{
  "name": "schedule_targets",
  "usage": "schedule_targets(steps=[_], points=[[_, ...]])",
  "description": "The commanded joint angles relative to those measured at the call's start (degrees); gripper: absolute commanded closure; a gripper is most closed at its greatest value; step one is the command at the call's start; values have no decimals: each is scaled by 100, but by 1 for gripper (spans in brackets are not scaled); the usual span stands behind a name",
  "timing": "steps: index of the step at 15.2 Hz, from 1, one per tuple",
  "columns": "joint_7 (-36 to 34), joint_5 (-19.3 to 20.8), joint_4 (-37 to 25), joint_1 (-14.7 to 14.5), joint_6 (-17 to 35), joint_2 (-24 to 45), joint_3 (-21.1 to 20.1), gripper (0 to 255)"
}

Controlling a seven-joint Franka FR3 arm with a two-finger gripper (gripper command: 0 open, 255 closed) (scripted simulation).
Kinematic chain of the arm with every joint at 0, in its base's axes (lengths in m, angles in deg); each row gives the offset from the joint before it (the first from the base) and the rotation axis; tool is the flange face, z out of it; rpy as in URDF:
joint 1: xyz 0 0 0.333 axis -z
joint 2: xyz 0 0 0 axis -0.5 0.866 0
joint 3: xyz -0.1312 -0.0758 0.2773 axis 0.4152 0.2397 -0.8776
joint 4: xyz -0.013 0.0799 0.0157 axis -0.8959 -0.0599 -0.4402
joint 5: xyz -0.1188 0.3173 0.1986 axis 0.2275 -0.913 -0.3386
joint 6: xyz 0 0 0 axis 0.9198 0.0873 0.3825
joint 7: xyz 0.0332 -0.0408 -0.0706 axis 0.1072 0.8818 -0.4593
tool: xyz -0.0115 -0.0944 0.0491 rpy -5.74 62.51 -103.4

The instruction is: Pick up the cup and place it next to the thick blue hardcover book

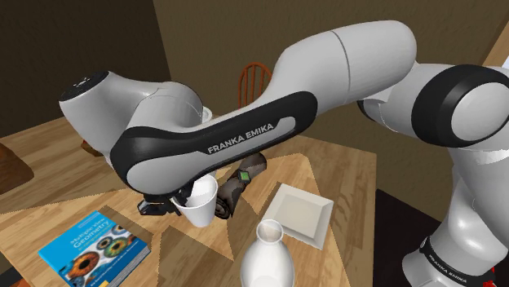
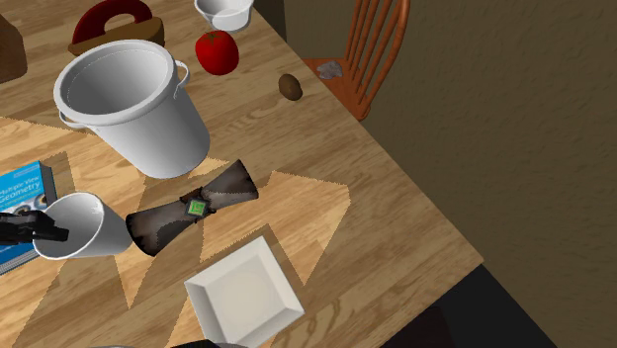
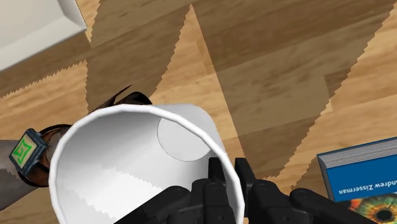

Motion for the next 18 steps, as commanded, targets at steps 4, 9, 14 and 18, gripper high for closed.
schedule_targets(steps=[4,9,14,18], points=[[-86,44,282,44,307,84,34,255],[-98,51,316,49,351,96,35,255],[-100,52,298,41,339,103,34,0],[-98,52,316,49,351,96,35,0]])
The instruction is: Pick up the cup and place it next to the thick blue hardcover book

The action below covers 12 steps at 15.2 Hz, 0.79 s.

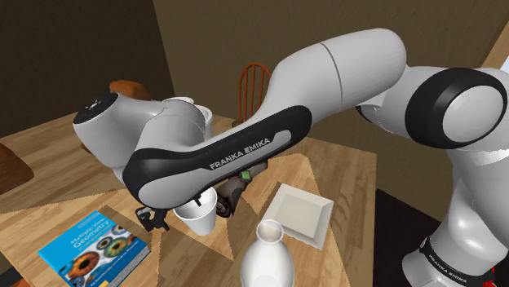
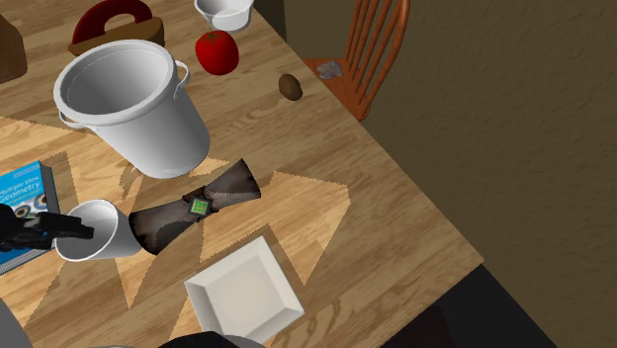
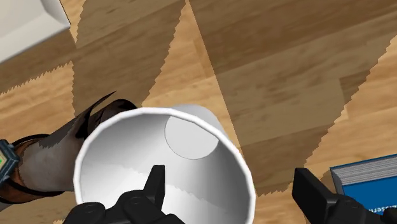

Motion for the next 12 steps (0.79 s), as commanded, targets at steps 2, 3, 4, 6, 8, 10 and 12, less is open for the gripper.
schedule_targets(steps=[2,3,4,6,8,10,12], points=[[56,-26,-389,-93,-370,8,-15,0],[85,-33,-618,-150,-570,31,-19,0],[110,-35,-816,-200,-734,59,-19,0],[110,-36,-813,-199,-733,57,-19,0],[110,-36,-816,-200,-734,59,-19,0],[110,-35,-817,-200,-734,59,-19,0],[110,-35,-817,-200,-734,59,-19,0]])
